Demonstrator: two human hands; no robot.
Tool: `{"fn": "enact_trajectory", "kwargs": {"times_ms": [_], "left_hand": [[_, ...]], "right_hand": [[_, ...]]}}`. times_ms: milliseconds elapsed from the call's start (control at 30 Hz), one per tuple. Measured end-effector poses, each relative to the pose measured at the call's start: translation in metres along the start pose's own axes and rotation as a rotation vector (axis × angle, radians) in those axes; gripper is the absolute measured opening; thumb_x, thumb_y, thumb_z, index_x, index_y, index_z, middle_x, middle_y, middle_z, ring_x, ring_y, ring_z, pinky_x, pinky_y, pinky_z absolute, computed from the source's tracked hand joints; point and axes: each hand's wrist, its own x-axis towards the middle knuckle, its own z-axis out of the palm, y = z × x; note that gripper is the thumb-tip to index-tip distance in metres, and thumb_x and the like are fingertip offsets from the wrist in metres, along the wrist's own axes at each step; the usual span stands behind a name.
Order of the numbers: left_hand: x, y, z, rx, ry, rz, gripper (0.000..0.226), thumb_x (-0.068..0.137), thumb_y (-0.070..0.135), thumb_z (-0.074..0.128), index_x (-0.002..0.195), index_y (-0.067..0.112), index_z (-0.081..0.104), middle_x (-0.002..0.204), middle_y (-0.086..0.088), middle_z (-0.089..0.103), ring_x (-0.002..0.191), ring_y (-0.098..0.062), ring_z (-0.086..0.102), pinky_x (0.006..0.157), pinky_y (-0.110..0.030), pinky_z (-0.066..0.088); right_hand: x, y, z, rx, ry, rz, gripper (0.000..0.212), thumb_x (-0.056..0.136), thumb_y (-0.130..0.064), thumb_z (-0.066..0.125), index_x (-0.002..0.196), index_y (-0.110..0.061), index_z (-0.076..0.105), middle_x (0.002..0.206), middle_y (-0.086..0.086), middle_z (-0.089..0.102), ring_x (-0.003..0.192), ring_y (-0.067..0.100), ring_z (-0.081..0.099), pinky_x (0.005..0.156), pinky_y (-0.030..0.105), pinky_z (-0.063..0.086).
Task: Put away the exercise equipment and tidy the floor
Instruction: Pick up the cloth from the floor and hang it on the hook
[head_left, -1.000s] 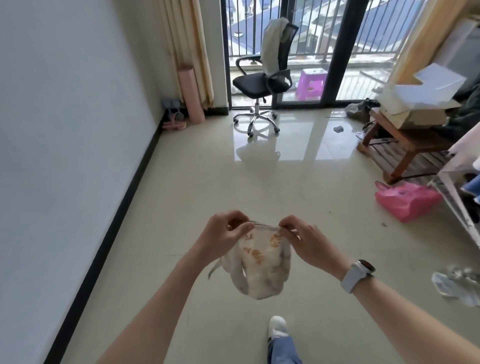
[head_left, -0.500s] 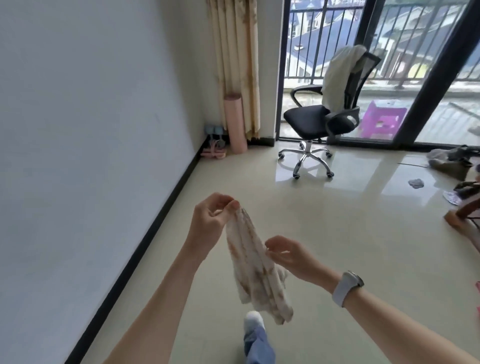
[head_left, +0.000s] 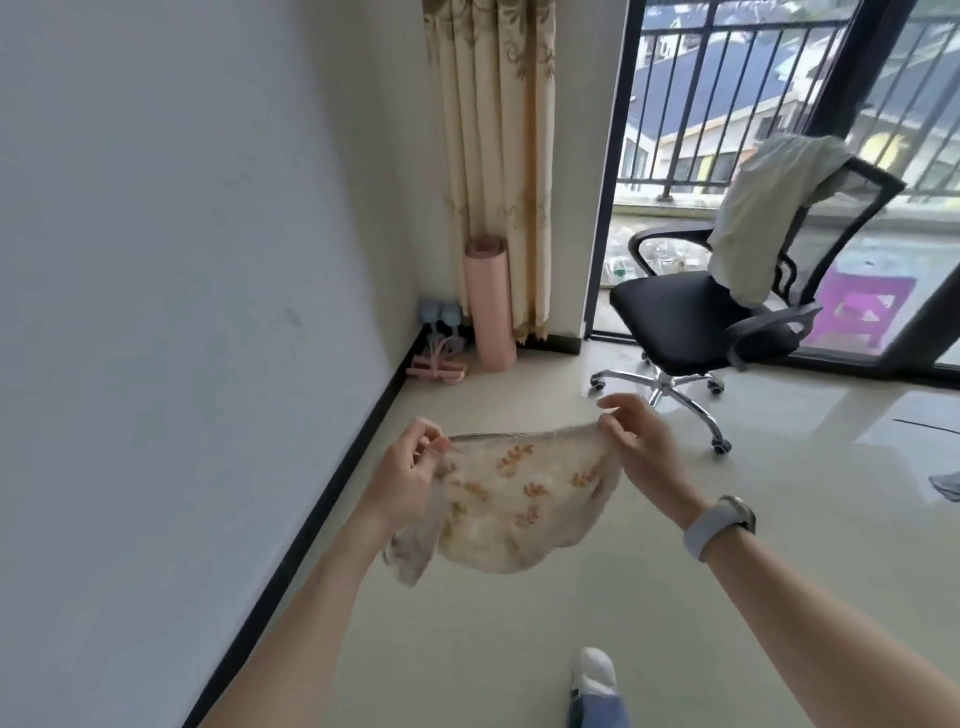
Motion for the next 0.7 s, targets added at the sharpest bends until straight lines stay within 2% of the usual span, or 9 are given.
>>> {"fn": "enact_trajectory", "kwargs": {"times_ms": [100,133,200,267,400,500,567,633,700], "left_hand": [[0.098,0.001,0.009,0.035,0.077,0.001,0.019,0.095,0.018,0.049,0.076,0.021,0.049,0.062,0.002,0.046,0.049,-0.002,0.046,0.050,-0.008,0.037],[0.125,0.004,0.010,0.051,0.105,0.015,0.019,0.094,0.018,0.051,0.075,0.021,0.050,0.062,0.002,0.046,0.049,-0.004,0.044,0.051,-0.009,0.038],[0.184,0.019,0.012,0.052,0.164,0.046,0.019,0.091,0.018,0.056,0.074,0.023,0.052,0.063,-0.001,0.050,0.051,-0.005,0.044,0.051,-0.011,0.037],[0.246,0.041,0.016,0.061,0.164,0.097,0.014,0.089,0.017,0.059,0.076,0.021,0.056,0.067,-0.005,0.055,0.056,-0.005,0.046,0.053,-0.011,0.038],[0.349,0.077,0.004,0.014,0.220,0.137,0.012,0.088,0.016,0.060,0.076,0.018,0.059,0.072,-0.007,0.061,0.063,-0.006,0.050,0.063,-0.019,0.044],[0.420,0.084,-0.017,-0.062,0.293,0.102,0.019,0.089,0.016,0.059,0.071,0.023,0.057,0.066,0.003,0.055,0.061,-0.002,0.049,0.061,-0.014,0.042],[0.467,0.084,-0.032,-0.106,0.308,0.076,0.021,0.090,0.016,0.058,0.069,0.022,0.057,0.063,0.004,0.052,0.055,0.002,0.046,0.057,-0.009,0.039],[0.516,0.081,-0.049,-0.131,0.329,0.075,0.022,0.090,0.016,0.058,0.069,0.021,0.058,0.059,0.007,0.050,0.051,0.002,0.044,0.054,-0.008,0.036],[0.566,0.077,-0.070,-0.135,0.356,0.101,0.023,0.090,0.015,0.058,0.068,0.020,0.057,0.050,0.014,0.048,0.048,0.003,0.042,0.051,-0.007,0.034]], "right_hand": [[0.102,0.009,0.012,-0.011,-0.232,-0.071,0.029,0.089,0.004,0.047,0.111,-0.010,0.059,0.076,-0.008,0.048,0.067,-0.005,0.053,0.058,0.002,0.040],[0.126,0.012,0.015,-0.050,-0.402,-0.075,0.024,0.089,0.002,0.047,0.104,-0.013,0.060,0.075,-0.009,0.046,0.065,-0.002,0.051,0.057,0.004,0.040],[0.185,0.017,0.023,-0.278,-0.790,-0.068,0.021,0.089,-0.010,0.051,0.072,-0.020,0.057,0.065,-0.008,0.044,0.056,-0.001,0.043,0.055,0.013,0.035],[0.252,0.018,0.035,-0.436,-0.973,-0.057,0.027,0.086,-0.018,0.054,0.060,-0.024,0.048,0.062,-0.008,0.045,0.057,0.002,0.038,0.055,0.016,0.031],[0.363,-0.002,0.072,-0.175,-1.007,-0.059,0.024,0.084,-0.008,0.059,0.065,-0.016,0.049,0.068,-0.003,0.047,0.068,0.011,0.042,0.063,0.025,0.032],[0.434,-0.021,0.103,-0.007,-0.985,-0.100,0.007,0.086,-0.013,0.062,0.082,-0.009,0.058,0.078,0.000,0.057,0.077,0.009,0.052,0.071,0.025,0.039],[0.481,-0.030,0.126,0.018,-0.943,-0.159,0.016,0.087,-0.021,0.061,0.091,-0.006,0.061,0.083,0.007,0.061,0.079,0.010,0.055,0.074,0.026,0.043],[0.529,-0.040,0.150,0.026,-0.877,-0.222,0.025,0.086,-0.029,0.060,0.091,-0.005,0.062,0.084,0.021,0.061,0.077,0.018,0.054,0.070,0.035,0.044],[0.579,-0.053,0.175,0.047,-0.804,-0.298,0.022,0.085,-0.028,0.059,0.085,-0.007,0.062,0.080,0.019,0.061,0.073,0.018,0.051,0.067,0.036,0.041]]}}
